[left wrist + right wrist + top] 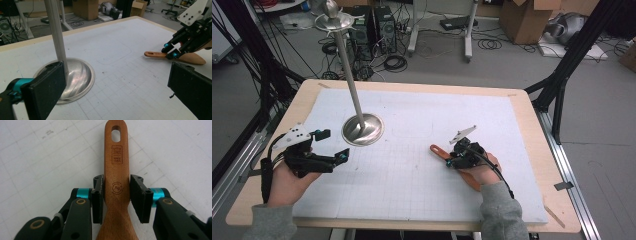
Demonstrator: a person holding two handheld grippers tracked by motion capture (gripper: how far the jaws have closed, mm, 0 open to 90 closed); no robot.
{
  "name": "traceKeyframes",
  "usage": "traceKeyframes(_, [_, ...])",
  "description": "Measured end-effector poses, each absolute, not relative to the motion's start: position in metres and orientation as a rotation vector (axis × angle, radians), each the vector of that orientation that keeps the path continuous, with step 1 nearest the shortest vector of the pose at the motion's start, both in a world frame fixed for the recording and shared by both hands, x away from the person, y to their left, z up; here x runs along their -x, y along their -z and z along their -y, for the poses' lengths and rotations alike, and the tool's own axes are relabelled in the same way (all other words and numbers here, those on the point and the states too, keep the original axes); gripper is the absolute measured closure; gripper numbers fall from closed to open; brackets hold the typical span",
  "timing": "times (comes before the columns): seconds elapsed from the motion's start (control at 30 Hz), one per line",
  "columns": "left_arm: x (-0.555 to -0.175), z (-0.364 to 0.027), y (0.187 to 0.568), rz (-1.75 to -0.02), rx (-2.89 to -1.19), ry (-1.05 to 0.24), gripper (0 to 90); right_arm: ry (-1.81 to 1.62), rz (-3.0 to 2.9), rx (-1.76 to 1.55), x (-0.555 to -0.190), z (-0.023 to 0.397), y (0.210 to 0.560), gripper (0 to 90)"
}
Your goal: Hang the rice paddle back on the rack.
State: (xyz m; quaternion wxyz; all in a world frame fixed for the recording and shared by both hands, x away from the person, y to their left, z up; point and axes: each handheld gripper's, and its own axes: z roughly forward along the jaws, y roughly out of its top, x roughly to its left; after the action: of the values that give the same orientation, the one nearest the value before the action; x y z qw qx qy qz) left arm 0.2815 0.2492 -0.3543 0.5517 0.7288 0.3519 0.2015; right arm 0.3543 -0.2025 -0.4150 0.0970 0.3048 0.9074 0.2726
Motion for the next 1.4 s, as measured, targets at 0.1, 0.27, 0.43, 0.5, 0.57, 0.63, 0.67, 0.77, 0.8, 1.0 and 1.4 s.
traceKeyframes(0.1, [-0.282, -0.248, 0.354, -0.831, -1.725, -0.474, 2.3, -0.853, -2.671, -0.9, -0.353, 0.206, 0.41, 64.6])
traceKeyframes(0.27, [-0.282, -0.248, 0.355, -0.831, -1.727, -0.474, 2.3, -0.896, -2.649, -0.882, -0.35, 0.207, 0.403, 64.6])
traceKeyframes(0.43, [-0.282, -0.249, 0.355, -0.832, -1.727, -0.473, 2.3, -0.921, -2.628, -0.865, -0.347, 0.209, 0.395, 64.6])
traceKeyframes(0.5, [-0.282, -0.249, 0.355, -0.834, -1.724, -0.473, 2.4, -0.936, -2.616, -0.856, -0.345, 0.21, 0.392, 64.6])
traceKeyframes(0.57, [-0.282, -0.249, 0.355, -0.834, -1.724, -0.473, 2.3, -0.945, -2.606, -0.851, -0.344, 0.211, 0.389, 64.6])
traceKeyframes(0.63, [-0.282, -0.249, 0.355, -0.833, -1.726, -0.474, 2.3, -0.952, -2.601, -0.854, -0.343, 0.211, 0.387, 64.6])
traceKeyframes(0.67, [-0.282, -0.249, 0.355, -0.833, -1.724, -0.472, 2.4, -0.973, -2.589, -0.84, -0.342, 0.211, 0.384, 64.6])
traceKeyframes(0.77, [-0.282, -0.249, 0.356, -0.839, -1.722, -0.472, 2.4, -0.99, -2.584, -0.842, -0.341, 0.213, 0.383, 64.6])
traceKeyframes(0.8, [-0.282, -0.25, 0.356, -0.837, -1.724, -0.471, 2.4, -0.997, -2.578, -0.841, -0.341, 0.213, 0.382, 64.6])
traceKeyframes(1.0, [-0.282, -0.251, 0.356, -0.837, -1.723, -0.473, 2.4, -1.049, -2.553, -0.835, -0.339, 0.218, 0.376, 64.6])
traceKeyframes(1.4, [-0.282, -0.251, 0.356, -0.839, -1.724, -0.474, 2.3, -1.179, -2.402, -0.805, -0.331, 0.228, 0.359, 64.6])
